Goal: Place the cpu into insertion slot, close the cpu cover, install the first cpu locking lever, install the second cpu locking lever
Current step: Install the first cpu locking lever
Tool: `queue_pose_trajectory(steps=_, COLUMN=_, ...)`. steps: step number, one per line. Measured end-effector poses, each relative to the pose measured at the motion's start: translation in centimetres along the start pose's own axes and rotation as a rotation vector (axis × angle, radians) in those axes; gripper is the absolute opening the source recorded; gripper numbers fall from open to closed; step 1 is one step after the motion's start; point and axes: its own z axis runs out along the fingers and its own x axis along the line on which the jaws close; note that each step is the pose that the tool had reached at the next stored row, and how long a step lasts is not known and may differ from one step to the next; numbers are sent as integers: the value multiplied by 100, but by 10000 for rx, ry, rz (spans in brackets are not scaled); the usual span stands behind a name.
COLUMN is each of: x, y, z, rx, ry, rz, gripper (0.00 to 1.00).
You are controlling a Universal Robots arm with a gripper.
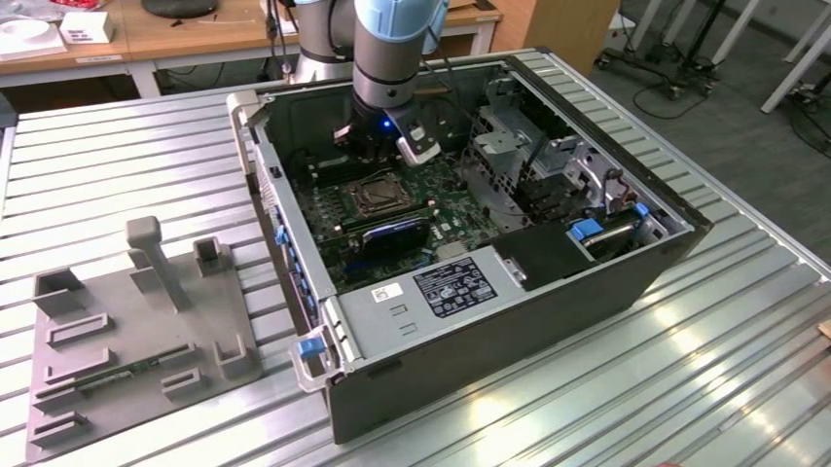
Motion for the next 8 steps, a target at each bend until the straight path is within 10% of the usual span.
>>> queue_pose_trajectory(steps=8, x=71, y=2, z=0, rx=-40, ry=-1, rz=2, gripper=10)
